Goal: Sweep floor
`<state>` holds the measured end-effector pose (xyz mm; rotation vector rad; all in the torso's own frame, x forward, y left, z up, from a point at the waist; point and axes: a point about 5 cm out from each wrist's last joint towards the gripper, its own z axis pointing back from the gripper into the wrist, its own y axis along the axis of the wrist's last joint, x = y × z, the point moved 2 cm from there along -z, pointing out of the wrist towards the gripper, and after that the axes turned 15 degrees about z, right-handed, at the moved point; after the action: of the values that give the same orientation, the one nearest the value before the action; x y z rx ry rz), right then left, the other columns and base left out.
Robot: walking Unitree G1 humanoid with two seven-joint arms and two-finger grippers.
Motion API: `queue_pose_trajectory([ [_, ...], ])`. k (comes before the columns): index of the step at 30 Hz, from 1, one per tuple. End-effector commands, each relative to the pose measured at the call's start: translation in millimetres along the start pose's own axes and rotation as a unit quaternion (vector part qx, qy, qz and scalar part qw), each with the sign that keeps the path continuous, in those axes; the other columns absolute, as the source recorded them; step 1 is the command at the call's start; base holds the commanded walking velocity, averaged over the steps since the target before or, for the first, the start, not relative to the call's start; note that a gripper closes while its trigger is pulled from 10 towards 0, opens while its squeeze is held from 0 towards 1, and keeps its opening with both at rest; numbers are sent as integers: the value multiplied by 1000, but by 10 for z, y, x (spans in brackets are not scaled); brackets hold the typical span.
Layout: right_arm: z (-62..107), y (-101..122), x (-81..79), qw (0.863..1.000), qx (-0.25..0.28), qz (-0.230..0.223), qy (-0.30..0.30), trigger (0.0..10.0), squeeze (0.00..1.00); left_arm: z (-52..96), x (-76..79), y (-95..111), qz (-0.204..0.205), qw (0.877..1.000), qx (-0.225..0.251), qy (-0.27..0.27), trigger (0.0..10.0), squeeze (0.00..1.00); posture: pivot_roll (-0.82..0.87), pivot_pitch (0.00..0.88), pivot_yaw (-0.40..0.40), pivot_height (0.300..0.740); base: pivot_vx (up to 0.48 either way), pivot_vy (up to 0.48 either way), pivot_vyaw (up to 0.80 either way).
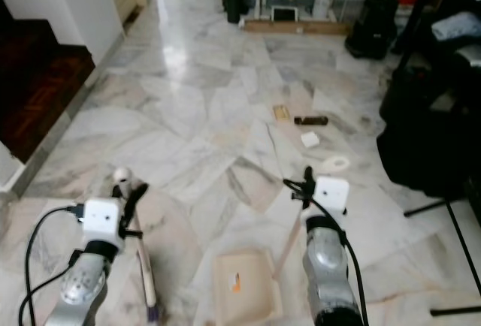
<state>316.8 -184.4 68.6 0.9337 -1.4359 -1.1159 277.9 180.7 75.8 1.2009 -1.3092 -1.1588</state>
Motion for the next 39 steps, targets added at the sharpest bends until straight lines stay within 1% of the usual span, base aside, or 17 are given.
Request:
queue_pose_trajectory([
  [1, -41, 127, -19, 1000, 24, -1, 1, 10000, 0, -17, -8, 65, -9, 1000, 14, -3, 10000, 0, 52, 85, -19, 740, 0, -247, 0],
  [8, -42, 125, -21, 1000, 23, 0, 3, 10000, 0, -21, 29, 57, 9, 1000, 11, -9, 10000, 0, 52, 85, -22, 740, 0, 0, 0],
  [14, -50, 134, -7, 1000, 24, 1, 3, 10000, 0, -21, 59, 84, 24, 999, 20, -9, 10000, 0, 50, 97, -27, 740, 0, 0, 0],
  [21, -54, 155, -15, 1000, 27, -2, 2, 10000, 0, -23, 36, 66, 28, 1000, 9, -4, 10000, 0, 47, 107, -23, 740, 0, 0, 0],
  [32, -68, 152, -32, 1000, 21, -7, 7, 10000, 0, -33, 25, 68, 29, 1000, 6, -3, 10000, 0, 47, 116, -22, 740, 0, 0, 0],
  [34, -72, 145, -31, 1000, 18, -8, 7, 10000, 0, -35, 26, 66, 29, 1000, 6, -3, 10000, 0, 46, 118, -22, 740, 0, 0, -694],
  [35, -76, 144, -25, 1000, 18, -7, 7, 10000, 0, -38, 30, 65, 30, 1000, 6, -3, 10000, 0, 45, 119, -22, 740, 244, 0, -800],
  [39, -84, 161, -19, 1000, 24, -1, 6, 10000, 0, -46, 34, 65, 30, 1000, 6, -3, 10000, 0, 43, 120, -22, 740, 247, 0, 0],
])
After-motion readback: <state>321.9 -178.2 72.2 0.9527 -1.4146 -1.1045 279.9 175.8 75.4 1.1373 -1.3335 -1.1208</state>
